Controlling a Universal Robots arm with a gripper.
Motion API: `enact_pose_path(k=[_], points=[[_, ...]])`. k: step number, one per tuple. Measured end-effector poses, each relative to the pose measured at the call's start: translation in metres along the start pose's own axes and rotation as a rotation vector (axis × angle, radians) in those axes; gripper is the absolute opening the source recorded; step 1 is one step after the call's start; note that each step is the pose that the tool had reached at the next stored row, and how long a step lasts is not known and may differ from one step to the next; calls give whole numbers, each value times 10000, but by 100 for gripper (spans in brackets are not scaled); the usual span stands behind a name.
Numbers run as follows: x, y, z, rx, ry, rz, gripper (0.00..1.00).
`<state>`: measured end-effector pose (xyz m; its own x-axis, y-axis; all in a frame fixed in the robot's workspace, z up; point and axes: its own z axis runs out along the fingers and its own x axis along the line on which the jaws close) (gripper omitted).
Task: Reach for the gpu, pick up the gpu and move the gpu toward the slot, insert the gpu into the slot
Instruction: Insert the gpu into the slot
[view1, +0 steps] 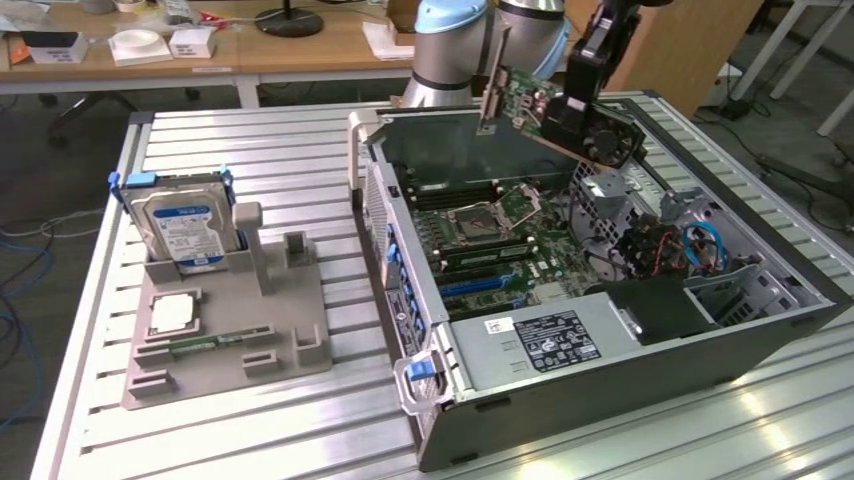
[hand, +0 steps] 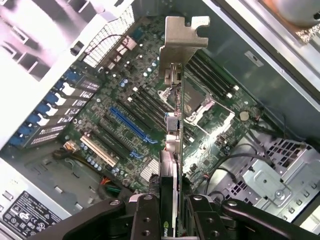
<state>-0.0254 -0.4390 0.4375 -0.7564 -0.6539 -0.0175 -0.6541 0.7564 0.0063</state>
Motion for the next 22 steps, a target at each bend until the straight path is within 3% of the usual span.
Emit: enact_pose_path(k=[22], points=[[112,21,7,-33,11,-1967,26]])
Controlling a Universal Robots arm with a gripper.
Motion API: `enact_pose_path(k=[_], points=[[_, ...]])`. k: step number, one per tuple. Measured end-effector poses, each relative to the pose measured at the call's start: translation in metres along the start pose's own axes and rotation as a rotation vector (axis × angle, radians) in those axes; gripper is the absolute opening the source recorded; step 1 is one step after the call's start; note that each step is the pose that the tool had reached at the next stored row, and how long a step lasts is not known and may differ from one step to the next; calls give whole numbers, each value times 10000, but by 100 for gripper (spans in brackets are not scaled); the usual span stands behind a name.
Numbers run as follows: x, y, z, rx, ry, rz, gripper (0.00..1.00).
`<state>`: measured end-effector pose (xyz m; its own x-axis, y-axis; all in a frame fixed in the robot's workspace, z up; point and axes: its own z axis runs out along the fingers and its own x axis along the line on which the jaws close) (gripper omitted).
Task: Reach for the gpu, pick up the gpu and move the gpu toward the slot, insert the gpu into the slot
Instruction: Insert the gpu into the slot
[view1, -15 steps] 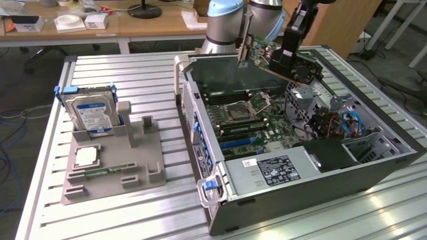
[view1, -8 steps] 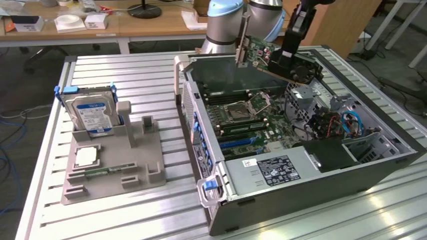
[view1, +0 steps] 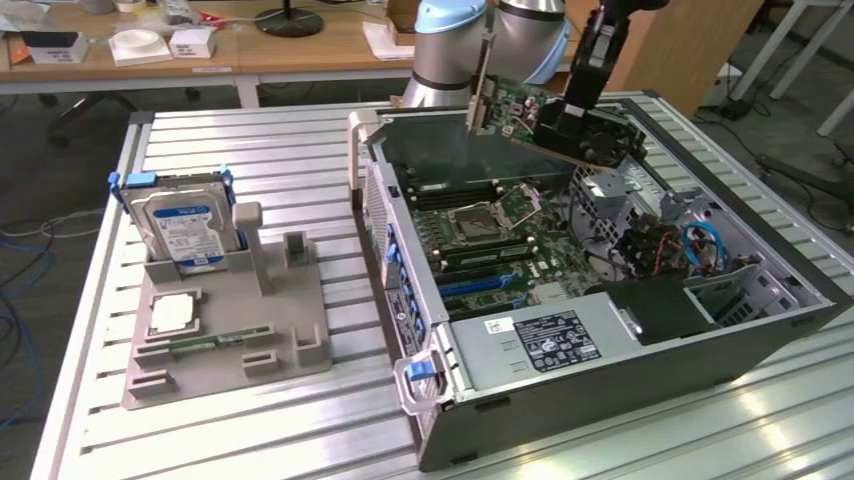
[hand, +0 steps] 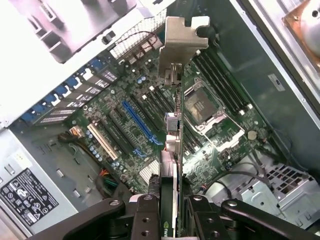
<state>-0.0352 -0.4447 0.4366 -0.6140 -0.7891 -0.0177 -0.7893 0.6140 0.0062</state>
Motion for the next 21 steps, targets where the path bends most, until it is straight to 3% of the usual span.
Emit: enact_pose_path(k=[21], points=[[30,27,17,-47,16,-2643,26]])
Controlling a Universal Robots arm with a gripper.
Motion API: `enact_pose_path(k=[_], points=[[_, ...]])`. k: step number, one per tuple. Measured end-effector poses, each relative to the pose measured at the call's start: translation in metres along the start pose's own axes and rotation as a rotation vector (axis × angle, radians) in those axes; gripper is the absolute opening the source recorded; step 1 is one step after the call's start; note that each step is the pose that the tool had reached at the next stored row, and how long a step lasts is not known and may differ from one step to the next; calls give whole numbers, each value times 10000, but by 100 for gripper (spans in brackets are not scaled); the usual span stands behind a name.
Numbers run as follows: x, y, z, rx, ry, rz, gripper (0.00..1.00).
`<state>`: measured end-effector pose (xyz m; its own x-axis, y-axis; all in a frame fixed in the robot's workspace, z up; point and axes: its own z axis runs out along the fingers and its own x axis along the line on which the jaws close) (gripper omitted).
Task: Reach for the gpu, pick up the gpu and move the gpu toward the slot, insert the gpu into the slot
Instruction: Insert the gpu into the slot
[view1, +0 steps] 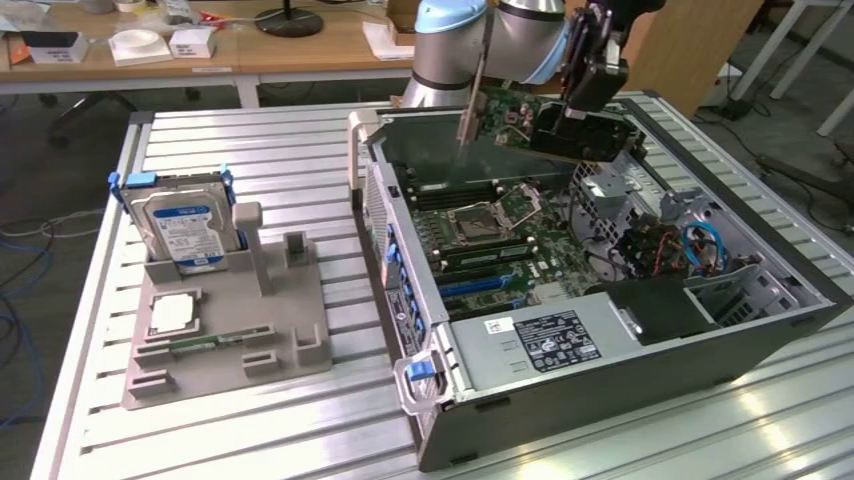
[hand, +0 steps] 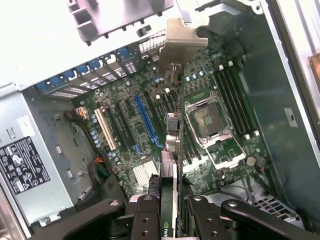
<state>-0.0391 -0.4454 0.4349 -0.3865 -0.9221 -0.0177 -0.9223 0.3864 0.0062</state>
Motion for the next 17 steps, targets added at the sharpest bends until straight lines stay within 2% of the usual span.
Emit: enact_pose_path(k=[17], points=[[16,19,9,-39,15,-2216,26]])
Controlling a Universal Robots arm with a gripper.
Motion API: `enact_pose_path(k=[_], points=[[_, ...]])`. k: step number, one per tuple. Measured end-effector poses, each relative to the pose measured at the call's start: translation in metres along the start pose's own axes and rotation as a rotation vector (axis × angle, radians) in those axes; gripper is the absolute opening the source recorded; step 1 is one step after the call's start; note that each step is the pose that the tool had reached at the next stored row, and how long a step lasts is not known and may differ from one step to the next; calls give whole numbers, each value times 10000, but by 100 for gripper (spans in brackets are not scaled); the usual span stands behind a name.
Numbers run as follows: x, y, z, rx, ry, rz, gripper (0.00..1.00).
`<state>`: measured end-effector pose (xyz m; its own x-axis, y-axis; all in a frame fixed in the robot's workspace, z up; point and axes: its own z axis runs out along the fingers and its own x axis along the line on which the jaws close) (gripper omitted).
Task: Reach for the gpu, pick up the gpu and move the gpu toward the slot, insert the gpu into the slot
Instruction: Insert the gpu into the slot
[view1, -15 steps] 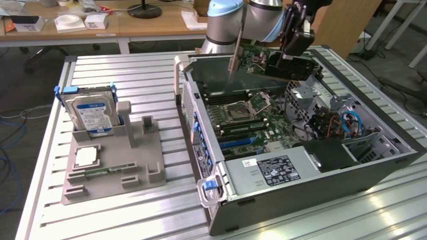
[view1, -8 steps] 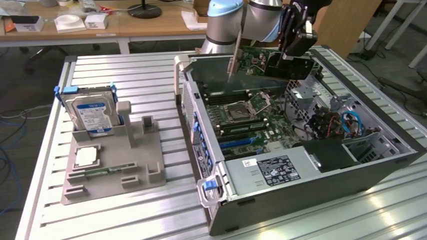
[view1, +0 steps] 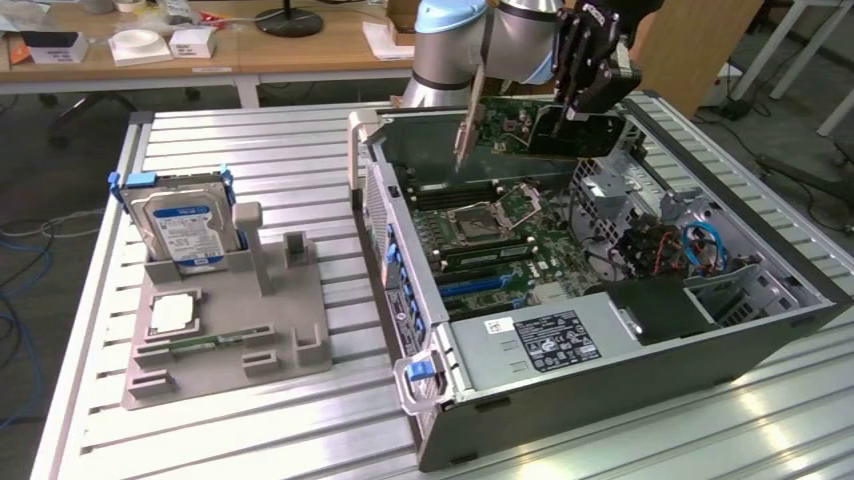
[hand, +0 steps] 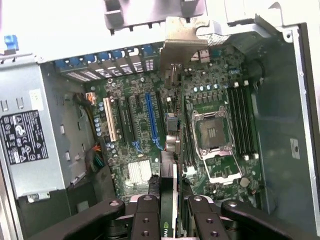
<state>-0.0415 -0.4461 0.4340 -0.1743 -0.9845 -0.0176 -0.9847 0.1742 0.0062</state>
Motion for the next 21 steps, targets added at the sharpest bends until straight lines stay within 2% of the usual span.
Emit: enact_pose_path(k=[16,21], points=[[13,5,17,-37,11,-2109,26],[13,5,16,-37,12,-2143,26]])
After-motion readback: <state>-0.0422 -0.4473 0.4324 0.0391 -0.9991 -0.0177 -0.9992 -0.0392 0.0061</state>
